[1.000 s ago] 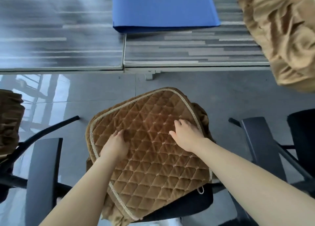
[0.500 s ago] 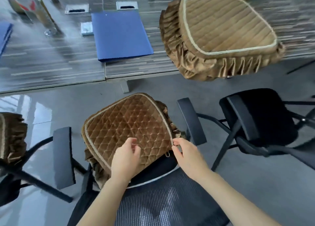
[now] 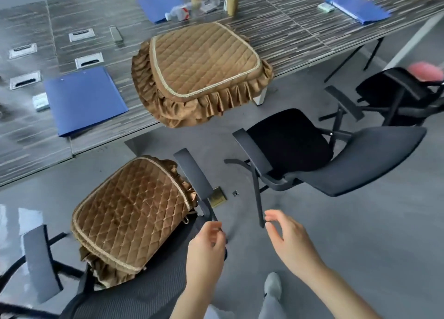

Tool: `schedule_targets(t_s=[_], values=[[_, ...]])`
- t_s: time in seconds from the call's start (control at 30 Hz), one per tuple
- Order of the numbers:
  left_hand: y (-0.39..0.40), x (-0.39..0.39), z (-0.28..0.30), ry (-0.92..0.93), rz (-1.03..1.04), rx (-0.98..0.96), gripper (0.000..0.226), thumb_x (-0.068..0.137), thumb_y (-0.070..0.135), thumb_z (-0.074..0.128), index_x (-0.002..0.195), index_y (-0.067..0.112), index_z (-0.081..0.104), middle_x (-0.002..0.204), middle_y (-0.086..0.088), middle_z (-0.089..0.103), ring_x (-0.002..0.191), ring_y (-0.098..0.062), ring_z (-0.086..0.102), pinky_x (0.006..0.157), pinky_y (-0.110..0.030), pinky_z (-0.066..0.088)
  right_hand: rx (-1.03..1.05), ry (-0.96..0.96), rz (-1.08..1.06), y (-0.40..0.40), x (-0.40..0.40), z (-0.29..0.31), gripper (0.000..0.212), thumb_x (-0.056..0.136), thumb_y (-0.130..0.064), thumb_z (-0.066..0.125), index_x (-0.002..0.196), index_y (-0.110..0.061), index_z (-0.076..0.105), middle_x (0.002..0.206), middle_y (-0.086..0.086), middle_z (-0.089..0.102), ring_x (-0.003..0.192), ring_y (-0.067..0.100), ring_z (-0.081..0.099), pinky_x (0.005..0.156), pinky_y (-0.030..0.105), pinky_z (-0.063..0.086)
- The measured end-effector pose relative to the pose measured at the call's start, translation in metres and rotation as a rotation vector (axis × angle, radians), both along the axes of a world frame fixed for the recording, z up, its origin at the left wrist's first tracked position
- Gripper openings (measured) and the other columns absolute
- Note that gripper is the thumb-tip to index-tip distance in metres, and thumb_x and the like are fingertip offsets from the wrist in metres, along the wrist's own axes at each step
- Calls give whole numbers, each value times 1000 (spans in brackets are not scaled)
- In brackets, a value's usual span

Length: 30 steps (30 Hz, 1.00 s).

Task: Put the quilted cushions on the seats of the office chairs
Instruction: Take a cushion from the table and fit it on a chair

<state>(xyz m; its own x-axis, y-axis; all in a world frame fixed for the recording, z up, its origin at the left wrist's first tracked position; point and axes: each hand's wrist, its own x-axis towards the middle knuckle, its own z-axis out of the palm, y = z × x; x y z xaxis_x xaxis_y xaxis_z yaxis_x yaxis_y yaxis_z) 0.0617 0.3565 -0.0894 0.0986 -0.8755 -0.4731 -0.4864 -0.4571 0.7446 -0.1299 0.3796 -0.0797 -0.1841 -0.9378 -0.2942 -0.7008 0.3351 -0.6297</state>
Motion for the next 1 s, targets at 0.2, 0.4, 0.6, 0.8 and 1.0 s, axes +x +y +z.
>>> schedule_targets(t_s=[0.2,0.4,0.6,0.8,1.0], values=[[-10,-92,17,-16,33,-54,16,93,19,55,102,29,64,90,9,70,85,-1,63,59,-9,40,-47,28,60,3,-87,26,30,97,-27,49,126,-21,55,123,-12,59,115,7,55,94,16,40],[-34,-147,35,-12,69,-111,18,92,16,54,100,28,64,89,9,70,86,-5,65,64,-15,43,-80,14,116,-40,-154,44,32,97,-23,49,128,-19,53,123,-9,59,118,9,52,99,24,41],[-93,-150,45,-98,10,-103,21,94,23,53,112,24,63,93,9,67,87,-7,62,71,-19,47,-109,46,202,-126,-176,58,32,98,-25,47,129,-18,52,123,-7,59,118,12,52,98,26,42],[-197,-126,44,-133,75,-181,23,95,22,54,116,19,63,96,4,66,83,-5,59,70,-22,44,-113,64,257,-236,-178,71,33,98,-27,45,129,-17,52,120,-5,62,114,14,54,92,25,43],[-318,-93,24,-200,85,-179,26,93,22,54,117,17,63,111,-2,66,101,-18,61,74,-25,42,-70,39,237,-360,-162,70,34,99,-27,45,129,-13,53,116,-2,64,109,15,57,84,21,38]])
